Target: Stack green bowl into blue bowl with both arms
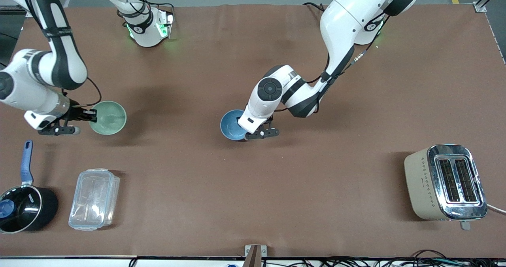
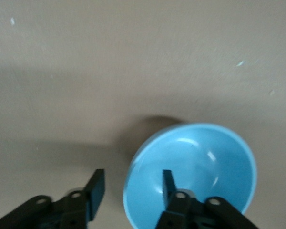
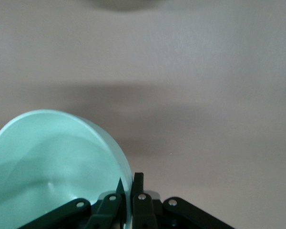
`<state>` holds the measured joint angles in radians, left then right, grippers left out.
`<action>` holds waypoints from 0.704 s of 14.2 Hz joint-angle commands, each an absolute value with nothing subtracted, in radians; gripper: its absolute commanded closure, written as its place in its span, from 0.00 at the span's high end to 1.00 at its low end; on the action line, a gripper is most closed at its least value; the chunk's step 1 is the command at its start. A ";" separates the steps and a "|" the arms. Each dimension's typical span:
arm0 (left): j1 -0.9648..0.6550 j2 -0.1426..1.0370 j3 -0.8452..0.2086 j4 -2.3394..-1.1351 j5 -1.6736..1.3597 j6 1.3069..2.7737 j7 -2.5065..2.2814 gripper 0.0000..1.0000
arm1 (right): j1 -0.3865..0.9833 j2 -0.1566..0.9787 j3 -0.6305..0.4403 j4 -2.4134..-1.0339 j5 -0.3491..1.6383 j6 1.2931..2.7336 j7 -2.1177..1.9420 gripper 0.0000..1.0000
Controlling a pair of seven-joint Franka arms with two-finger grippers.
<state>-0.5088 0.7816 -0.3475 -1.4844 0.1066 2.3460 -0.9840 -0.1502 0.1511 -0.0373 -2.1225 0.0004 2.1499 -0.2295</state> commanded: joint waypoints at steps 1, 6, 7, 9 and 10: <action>-0.468 0.683 -0.324 -1.488 0.133 2.281 -0.999 1.00 | -0.108 0.149 -0.038 -1.973 0.052 1.999 -0.207 0.00; -0.322 0.504 -0.313 -1.486 0.356 2.116 -0.985 1.00 | 0.079 0.150 -0.037 -1.823 0.072 1.866 0.000 0.00; -0.290 0.467 -0.313 -1.485 0.356 2.085 -0.982 1.00 | 0.128 0.150 -0.037 -1.797 0.093 1.838 0.049 0.00; -0.218 0.401 -0.313 -1.482 0.354 2.019 -0.947 1.00 | 0.222 0.150 -0.038 -1.770 0.182 1.821 0.162 0.00; -0.180 0.376 -0.316 -1.477 0.348 1.994 -0.896 1.00 | 0.268 0.150 -0.038 -1.761 0.204 1.825 0.220 0.00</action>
